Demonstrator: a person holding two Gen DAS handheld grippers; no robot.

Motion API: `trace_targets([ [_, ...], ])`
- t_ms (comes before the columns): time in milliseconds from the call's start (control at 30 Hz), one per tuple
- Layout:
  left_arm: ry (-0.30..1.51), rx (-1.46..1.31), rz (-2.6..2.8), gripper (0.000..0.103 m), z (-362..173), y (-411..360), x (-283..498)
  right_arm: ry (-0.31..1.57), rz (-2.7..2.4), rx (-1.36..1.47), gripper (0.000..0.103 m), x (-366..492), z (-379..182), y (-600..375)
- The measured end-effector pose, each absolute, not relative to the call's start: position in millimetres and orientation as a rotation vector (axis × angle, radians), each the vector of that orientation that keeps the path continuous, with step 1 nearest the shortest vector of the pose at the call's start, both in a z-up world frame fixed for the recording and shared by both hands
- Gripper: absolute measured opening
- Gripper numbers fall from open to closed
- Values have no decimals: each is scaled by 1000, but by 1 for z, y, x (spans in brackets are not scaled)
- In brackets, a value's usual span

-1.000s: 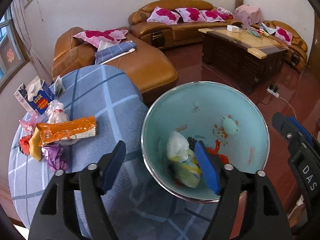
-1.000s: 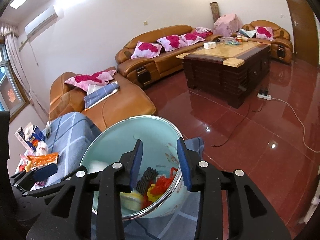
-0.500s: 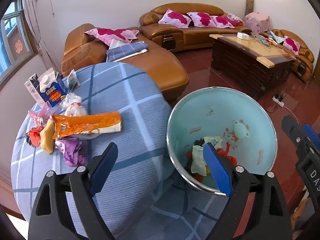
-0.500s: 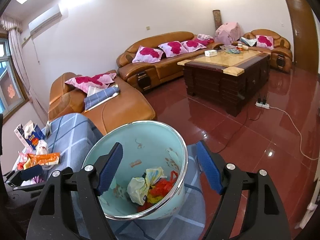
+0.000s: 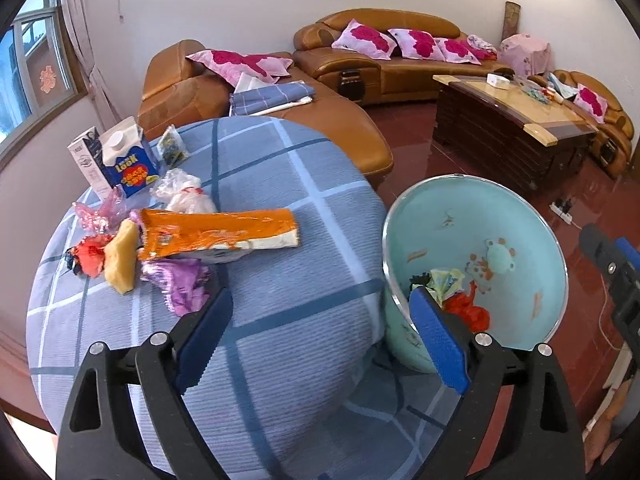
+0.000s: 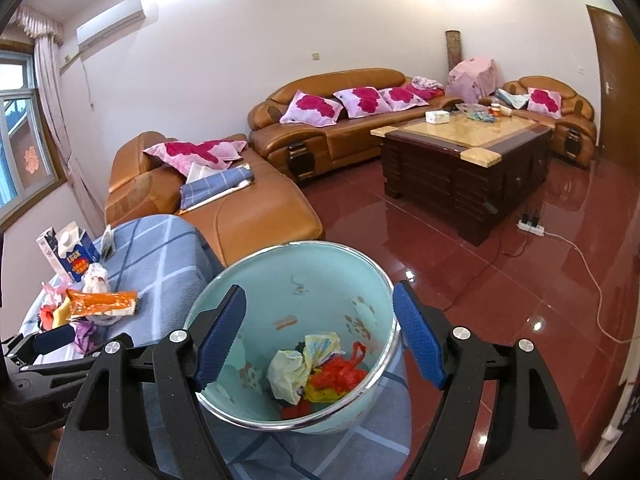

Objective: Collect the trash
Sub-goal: 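Move both open tools back over the table toward the remaining trash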

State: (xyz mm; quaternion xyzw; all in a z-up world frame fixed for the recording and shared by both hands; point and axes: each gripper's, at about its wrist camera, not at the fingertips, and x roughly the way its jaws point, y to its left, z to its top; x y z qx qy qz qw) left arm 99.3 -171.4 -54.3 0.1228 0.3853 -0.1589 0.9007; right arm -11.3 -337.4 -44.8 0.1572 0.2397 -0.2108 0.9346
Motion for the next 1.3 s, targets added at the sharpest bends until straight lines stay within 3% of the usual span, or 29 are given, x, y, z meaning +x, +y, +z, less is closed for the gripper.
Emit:
trace_targets([
  [900,875,85,10,88,-70,86,159,639,-50,111,68,105,-48,-213],
  [1300,835,291,-99,88,-63,112,240,747,207,-24,68,166,-48,-200],
])
